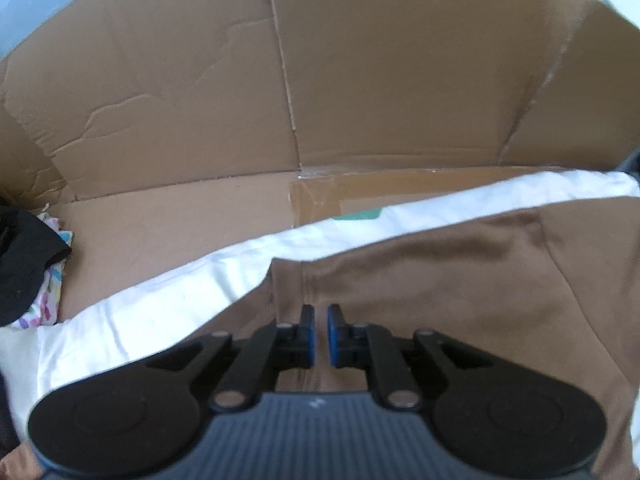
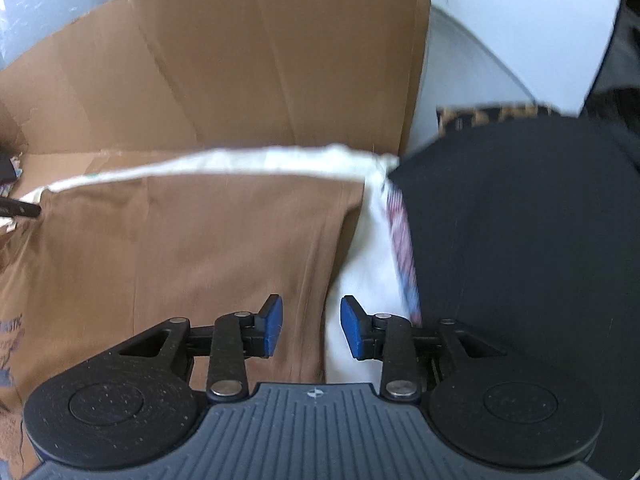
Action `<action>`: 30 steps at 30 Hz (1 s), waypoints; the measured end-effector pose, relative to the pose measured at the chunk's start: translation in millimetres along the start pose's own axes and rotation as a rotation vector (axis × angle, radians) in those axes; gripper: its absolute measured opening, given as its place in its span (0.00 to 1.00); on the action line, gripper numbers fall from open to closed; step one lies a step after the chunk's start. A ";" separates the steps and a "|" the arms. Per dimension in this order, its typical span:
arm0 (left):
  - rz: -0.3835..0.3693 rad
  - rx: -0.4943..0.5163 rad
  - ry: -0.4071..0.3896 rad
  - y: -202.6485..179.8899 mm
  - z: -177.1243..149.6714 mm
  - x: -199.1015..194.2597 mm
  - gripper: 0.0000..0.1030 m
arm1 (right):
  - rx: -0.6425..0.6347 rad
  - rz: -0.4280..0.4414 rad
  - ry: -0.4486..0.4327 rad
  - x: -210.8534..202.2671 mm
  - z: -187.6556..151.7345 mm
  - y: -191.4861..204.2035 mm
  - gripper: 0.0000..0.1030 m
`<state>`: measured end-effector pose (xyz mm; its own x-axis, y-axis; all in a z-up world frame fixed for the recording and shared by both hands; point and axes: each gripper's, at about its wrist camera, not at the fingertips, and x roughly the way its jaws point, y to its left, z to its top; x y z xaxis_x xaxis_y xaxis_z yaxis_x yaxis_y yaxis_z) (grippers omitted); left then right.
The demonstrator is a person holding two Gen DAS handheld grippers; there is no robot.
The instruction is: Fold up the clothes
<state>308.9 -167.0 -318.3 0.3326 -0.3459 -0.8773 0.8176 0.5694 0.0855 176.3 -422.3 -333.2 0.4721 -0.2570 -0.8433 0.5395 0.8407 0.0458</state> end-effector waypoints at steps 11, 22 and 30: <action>-0.026 -0.004 -0.021 2.4 -57.1 -74.0 0.11 | 0.101 -0.059 0.081 15.6 -34.8 1.2 0.38; 0.011 -0.081 0.008 37.2 -134.8 -129.6 0.11 | 0.125 -0.010 0.090 -3.6 -26.8 -0.6 0.06; 0.040 -0.177 0.048 66.7 -177.9 -154.1 0.11 | 0.106 -0.080 0.114 -8.0 -24.0 4.8 0.11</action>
<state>228.6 56.9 -261.4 0.3373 -0.2866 -0.8967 0.7071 0.7059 0.0404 158.4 -404.8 -339.1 0.3459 -0.2607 -0.9013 0.6456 0.7632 0.0270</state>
